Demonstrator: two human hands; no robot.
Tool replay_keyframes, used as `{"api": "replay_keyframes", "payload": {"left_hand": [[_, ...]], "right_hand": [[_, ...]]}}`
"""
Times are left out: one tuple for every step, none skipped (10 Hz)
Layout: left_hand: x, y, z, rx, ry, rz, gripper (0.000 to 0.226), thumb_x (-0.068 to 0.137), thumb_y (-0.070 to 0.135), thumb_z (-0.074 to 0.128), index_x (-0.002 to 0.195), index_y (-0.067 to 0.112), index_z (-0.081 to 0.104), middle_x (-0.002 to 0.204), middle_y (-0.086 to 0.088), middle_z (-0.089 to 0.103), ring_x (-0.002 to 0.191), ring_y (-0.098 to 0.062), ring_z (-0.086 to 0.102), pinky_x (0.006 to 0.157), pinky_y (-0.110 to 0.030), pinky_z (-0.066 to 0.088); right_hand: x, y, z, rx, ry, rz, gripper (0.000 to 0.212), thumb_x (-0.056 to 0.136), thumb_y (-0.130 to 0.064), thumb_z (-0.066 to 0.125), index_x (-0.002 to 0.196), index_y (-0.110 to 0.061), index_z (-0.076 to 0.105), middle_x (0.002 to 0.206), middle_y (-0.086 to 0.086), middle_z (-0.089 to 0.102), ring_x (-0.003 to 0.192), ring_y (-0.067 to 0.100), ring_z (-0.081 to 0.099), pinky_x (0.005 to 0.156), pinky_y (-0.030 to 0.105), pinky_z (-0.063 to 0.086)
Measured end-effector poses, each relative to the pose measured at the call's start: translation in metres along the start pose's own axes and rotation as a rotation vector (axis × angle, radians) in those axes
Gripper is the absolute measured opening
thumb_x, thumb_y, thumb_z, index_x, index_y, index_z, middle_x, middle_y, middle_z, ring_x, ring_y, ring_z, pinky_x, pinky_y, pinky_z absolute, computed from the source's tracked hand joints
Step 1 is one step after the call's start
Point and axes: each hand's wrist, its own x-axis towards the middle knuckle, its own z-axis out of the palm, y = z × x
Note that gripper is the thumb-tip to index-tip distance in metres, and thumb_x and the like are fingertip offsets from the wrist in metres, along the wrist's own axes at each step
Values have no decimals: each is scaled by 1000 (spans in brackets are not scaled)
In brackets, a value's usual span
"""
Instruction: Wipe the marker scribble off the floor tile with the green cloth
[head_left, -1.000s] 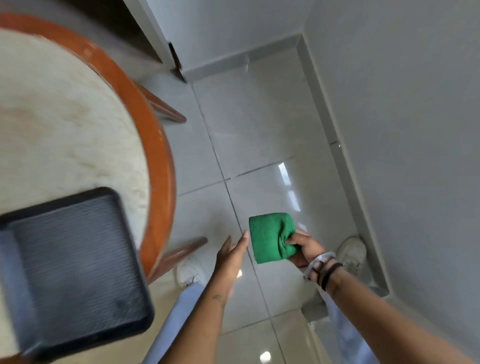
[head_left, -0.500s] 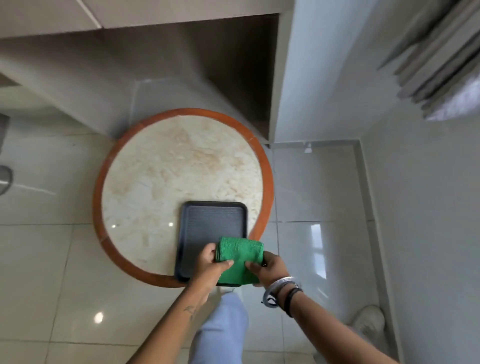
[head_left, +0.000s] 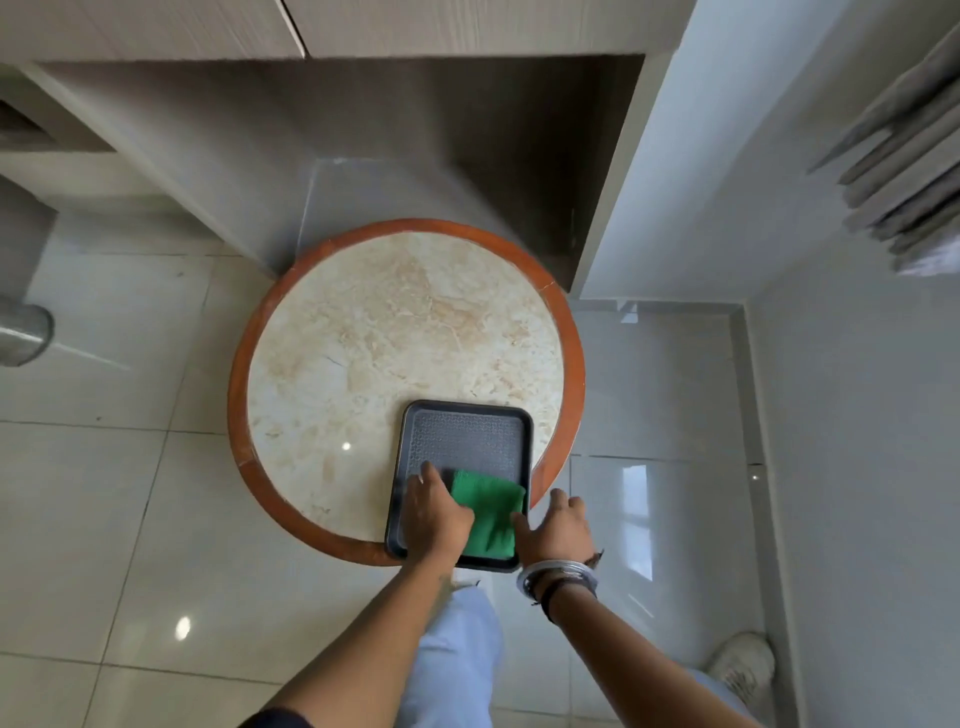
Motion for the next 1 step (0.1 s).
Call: {"api": "replay_keyframes", "payload": {"left_hand": [[-34, 40, -61, 19, 175, 374, 58, 86, 14, 61, 142, 7, 44, 147, -15, 45, 133, -33, 45, 109, -43, 40]], "right_hand": [[-36, 14, -109, 736, -94, -199, 43, 79, -22, 74, 118, -8, 63, 67, -1, 59, 51, 8, 54, 51, 20, 44]]}}
